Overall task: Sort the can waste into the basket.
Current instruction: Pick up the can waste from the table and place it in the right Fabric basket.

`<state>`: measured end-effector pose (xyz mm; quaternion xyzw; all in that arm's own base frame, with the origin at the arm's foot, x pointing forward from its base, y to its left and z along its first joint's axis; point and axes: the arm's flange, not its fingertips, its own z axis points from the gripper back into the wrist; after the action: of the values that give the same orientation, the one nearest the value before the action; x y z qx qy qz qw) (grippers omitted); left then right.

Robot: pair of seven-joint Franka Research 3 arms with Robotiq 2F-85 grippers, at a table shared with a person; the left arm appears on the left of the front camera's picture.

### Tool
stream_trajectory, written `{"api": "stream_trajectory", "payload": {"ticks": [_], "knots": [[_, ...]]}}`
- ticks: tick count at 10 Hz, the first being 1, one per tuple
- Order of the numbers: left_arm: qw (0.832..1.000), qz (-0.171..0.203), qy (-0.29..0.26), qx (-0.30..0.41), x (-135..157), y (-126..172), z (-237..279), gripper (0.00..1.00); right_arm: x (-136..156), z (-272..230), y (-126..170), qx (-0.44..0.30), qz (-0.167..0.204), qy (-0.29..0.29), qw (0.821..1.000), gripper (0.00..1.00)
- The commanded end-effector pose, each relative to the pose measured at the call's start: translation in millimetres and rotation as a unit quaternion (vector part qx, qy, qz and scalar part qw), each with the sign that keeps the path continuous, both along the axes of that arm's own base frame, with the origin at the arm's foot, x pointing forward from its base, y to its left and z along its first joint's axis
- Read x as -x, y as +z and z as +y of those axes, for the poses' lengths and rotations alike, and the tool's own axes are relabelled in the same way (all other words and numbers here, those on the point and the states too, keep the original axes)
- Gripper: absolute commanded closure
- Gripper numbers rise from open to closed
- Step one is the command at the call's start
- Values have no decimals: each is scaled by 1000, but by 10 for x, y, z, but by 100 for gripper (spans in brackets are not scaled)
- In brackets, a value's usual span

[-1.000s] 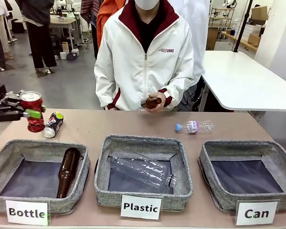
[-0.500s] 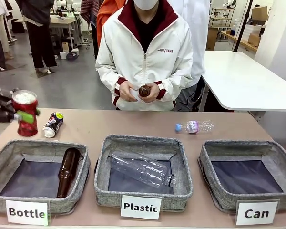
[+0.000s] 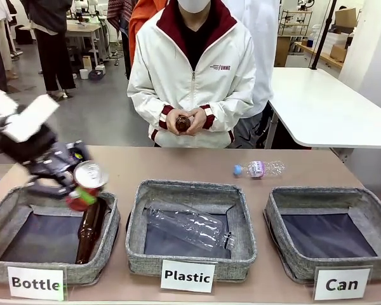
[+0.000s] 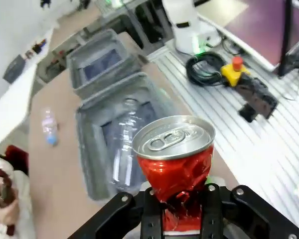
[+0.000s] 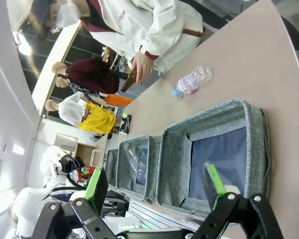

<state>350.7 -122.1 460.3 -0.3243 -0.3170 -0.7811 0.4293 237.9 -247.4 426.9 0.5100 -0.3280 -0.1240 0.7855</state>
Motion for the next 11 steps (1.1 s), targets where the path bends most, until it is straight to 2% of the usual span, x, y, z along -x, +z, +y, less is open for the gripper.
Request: {"api": "stream_trajectory", "payload": {"ticks": [1,2,3,4,5,6,7,9,11], "knots": [[998,-9,69,12,-601,156,-199,73,-24,-11,3,-1,-19,-1,1000,0],[992,-4,122,40,-850,317,68,73,-24,-11,3,-1,-19,-1,1000,0],[987,29,146,59,-991,439,512,73,-24,-11,3,-1,-19,-1,1000,0],[984,48,161,65,-975,514,1083,73,-24,-11,3,-1,-19,-1,1000,0],[983,83,151,63,-792,503,1845,73,-24,-11,3,-1,-19,-1,1000,0],[976,97,175,82,-505,513,2572,73,-24,-11,3,-1,-19,-1,1000,0],[968,90,209,104,-219,486,3266,73,-24,-11,3,-1,-19,-1,1000,0],[923,77,324,192,270,364,4309,73,-24,-11,3,-1,-19,-1,1000,0],[900,91,357,235,468,158,4829,73,-24,-11,3,-1,-19,-1,1000,0]]}}
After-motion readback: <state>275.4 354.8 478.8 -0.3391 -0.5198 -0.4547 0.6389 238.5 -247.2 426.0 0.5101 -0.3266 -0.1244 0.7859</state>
